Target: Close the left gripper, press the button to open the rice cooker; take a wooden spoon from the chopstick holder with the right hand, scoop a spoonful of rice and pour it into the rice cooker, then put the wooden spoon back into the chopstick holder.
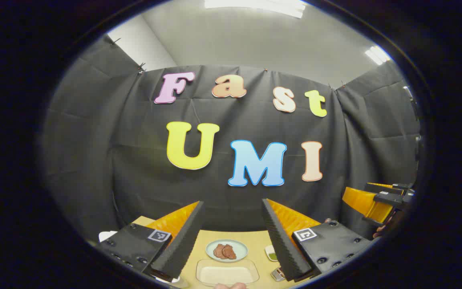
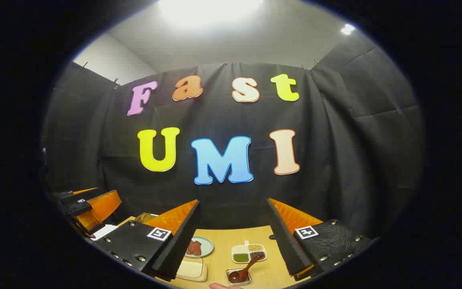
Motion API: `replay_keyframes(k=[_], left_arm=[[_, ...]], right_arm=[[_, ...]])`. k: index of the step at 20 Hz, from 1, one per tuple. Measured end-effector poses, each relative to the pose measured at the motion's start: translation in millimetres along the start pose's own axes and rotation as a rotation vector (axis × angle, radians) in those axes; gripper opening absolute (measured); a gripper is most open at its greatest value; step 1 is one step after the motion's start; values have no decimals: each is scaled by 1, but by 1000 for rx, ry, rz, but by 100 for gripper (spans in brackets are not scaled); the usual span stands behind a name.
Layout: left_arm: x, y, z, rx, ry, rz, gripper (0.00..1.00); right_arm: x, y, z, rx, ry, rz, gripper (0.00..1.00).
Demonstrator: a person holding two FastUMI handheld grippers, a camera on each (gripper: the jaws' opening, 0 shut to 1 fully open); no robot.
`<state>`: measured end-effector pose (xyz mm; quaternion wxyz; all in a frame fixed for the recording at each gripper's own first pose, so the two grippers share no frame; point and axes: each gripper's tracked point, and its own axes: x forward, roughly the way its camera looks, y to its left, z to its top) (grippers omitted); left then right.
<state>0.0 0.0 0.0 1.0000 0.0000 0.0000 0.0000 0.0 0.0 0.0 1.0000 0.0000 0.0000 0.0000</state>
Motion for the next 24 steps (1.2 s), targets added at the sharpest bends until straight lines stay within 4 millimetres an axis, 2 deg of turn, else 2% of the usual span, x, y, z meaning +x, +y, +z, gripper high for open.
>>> replay_keyframes(k=[3,13,20,24], left_arm=[[2,-2,6,9,-15,9,95],[5,0,4,0,-26,2,94],[9,30,-2,28,-32,53,94],[8,38,-10,31,-13,52,96]], right_arm=[[6,2,-3,-1,6,11,97],[14,0,-5,16,10,32,97],[17,-1,-6,21,6,42,97],[20,-5,-9,37,7,35,97]])
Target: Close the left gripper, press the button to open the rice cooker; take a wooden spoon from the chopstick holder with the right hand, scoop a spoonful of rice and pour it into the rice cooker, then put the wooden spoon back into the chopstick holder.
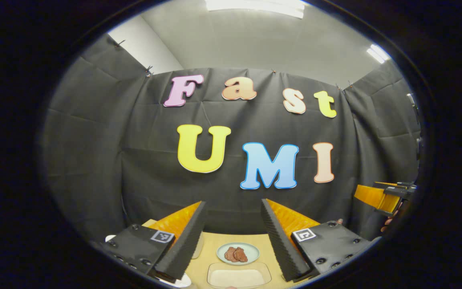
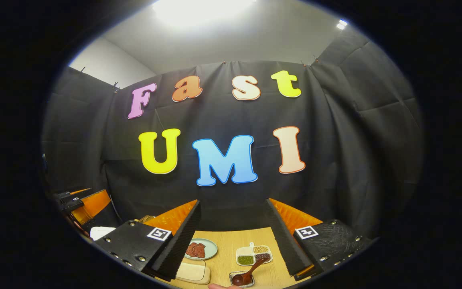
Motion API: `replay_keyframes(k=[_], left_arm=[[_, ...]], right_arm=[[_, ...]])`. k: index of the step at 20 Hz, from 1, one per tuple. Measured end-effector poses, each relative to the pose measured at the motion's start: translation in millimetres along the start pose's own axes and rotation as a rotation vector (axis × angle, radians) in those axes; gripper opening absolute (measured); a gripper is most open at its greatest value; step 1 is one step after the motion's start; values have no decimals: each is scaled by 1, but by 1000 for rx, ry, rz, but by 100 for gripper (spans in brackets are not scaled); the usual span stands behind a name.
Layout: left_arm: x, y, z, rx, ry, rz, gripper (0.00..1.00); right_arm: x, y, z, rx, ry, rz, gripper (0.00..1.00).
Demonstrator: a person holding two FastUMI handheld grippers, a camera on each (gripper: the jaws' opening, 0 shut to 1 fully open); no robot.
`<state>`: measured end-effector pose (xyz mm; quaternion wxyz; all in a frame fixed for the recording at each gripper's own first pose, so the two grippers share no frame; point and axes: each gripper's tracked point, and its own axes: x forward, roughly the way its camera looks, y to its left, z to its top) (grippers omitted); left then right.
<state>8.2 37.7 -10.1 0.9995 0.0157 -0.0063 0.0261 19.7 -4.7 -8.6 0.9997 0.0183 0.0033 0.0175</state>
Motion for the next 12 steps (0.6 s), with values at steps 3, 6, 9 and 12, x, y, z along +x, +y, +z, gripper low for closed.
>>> replay_keyframes(k=[3,6,9,12], left_arm=[[-4,15,-4,53,1,14,53],[-5,26,-34,56,67,-6,10],[-5,53,-63,54,145,8,7],[-8,89,-97,59,227,74,10]], right_arm=[[2,-5,-6,-2,9,-6,97],[6,-7,-11,-3,14,-1,97],[8,-8,-20,-4,36,9,97],[14,-8,-31,-12,59,16,97]])
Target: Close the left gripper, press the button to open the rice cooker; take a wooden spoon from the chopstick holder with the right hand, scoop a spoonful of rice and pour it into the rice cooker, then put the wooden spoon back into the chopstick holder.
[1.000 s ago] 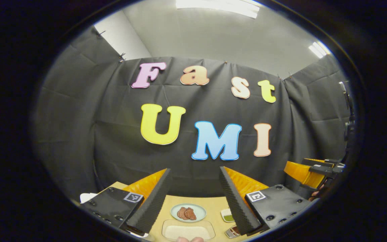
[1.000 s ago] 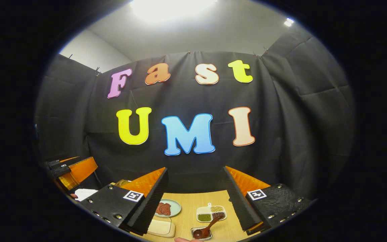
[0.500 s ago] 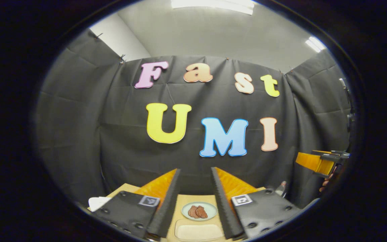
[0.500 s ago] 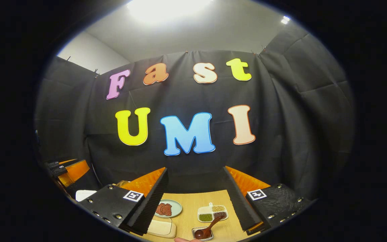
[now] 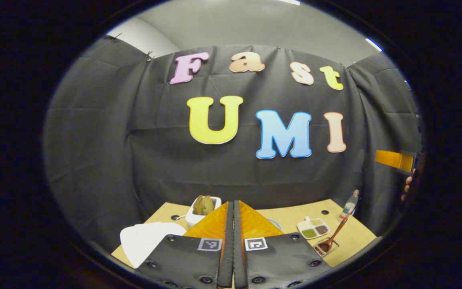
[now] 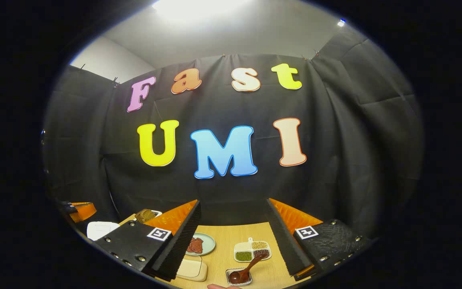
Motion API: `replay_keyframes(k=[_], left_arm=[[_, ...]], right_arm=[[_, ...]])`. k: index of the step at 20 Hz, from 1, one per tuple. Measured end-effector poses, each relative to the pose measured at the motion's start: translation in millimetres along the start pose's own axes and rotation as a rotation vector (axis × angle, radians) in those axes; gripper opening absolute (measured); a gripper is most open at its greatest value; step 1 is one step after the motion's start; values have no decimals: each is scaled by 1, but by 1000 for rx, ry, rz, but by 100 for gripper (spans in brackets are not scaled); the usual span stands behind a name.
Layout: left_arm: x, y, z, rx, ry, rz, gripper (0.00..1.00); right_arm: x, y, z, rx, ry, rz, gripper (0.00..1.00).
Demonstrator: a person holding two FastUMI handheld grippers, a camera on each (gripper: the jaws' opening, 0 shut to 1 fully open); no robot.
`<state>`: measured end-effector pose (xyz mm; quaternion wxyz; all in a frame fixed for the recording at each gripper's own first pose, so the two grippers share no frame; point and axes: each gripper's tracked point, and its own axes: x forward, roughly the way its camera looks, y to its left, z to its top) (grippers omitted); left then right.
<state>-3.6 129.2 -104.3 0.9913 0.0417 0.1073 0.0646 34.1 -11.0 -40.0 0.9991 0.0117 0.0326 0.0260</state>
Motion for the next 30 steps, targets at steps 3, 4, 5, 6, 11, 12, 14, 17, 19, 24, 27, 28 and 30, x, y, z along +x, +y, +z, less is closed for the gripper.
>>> replay_keyframes(k=[3,4,5,6,11,12,14,17,19,24,27,28,30], left_arm=[[3,37,-48,-6,103,68,7],[3,48,-64,-19,135,85,7],[4,58,-78,-44,172,100,7],[4,69,-96,-78,220,123,7],[-5,106,-141,-144,347,200,7],[-4,111,-150,-142,375,208,7],[-5,122,-169,-145,437,232,7],[-5,124,-186,-158,472,239,7],[-5,125,-211,-183,534,242,7],[-6,128,-201,-147,488,257,11],[0,128,-126,-52,233,279,25],[-5,120,-96,-5,151,274,48],[-9,109,-47,77,37,256,94]], right_arm=[[4,2,-8,-4,22,13,97],[5,2,-9,-5,25,16,97],[7,2,-12,-6,30,20,97],[9,3,-16,-8,36,23,97],[18,5,-26,12,62,35,96],[19,7,-26,14,63,40,96],[22,6,-26,4,61,41,96],[21,0,-27,6,62,31,96],[22,-2,-32,10,79,28,97],[22,-13,-37,32,101,11,97],[21,-22,-39,20,102,-10,97],[22,-24,-42,21,109,-16,97],[25,-30,-53,28,133,-23,97]])
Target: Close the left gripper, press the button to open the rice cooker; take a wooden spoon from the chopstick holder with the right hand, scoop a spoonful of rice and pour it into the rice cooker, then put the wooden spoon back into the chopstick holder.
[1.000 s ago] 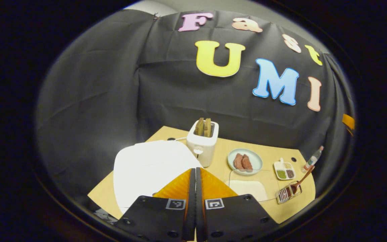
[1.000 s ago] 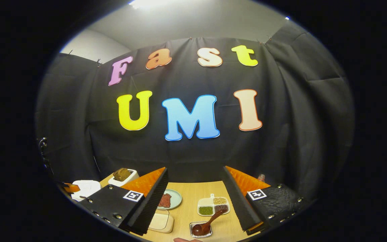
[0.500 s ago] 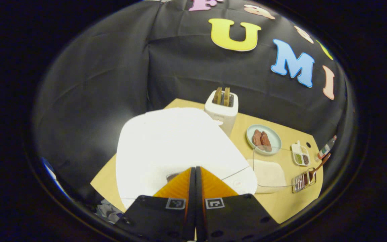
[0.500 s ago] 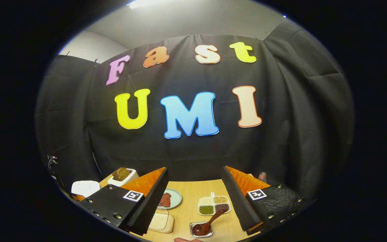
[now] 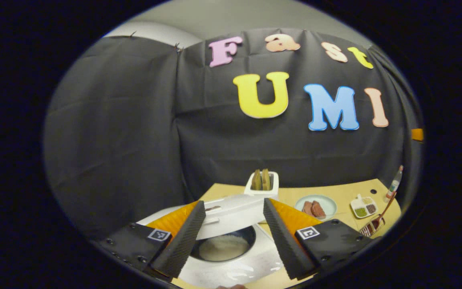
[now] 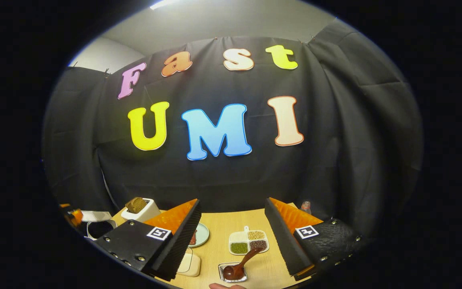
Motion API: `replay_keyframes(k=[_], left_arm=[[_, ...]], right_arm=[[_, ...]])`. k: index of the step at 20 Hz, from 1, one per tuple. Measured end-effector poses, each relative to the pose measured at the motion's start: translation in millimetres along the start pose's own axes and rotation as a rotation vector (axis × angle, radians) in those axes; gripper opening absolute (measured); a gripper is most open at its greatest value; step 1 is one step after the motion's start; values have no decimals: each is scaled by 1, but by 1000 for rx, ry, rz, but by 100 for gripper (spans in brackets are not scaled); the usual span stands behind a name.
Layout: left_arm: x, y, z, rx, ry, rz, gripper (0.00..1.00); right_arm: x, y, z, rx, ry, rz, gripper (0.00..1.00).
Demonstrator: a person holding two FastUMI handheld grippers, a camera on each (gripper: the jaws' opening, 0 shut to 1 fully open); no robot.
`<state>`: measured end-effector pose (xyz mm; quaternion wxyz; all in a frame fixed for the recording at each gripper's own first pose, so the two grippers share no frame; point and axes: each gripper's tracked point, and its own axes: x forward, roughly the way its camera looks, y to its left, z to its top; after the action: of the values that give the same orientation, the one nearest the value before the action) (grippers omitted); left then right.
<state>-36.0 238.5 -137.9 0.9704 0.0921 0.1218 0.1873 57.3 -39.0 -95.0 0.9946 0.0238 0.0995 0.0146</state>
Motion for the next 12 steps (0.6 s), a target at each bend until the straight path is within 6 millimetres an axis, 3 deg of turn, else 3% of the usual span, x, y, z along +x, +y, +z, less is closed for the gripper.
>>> replay_keyframes(k=[2,3,4,5,8,12], left_arm=[[-11,-23,28,-10,-45,-50,99],[-15,-32,39,-11,-67,-62,93],[-16,-36,47,-5,-98,-67,94],[-19,-42,55,-1,-130,-73,99],[-27,-67,64,-14,-152,-115,99],[-28,-77,73,-14,-171,-130,100]], right_arm=[[3,-7,-6,14,9,-10,98],[5,-10,-8,16,6,-15,97],[6,-17,-11,11,1,-27,97],[8,-23,-17,7,1,-35,97],[13,-40,-41,8,48,-54,97],[15,-56,-68,35,92,-68,98]])
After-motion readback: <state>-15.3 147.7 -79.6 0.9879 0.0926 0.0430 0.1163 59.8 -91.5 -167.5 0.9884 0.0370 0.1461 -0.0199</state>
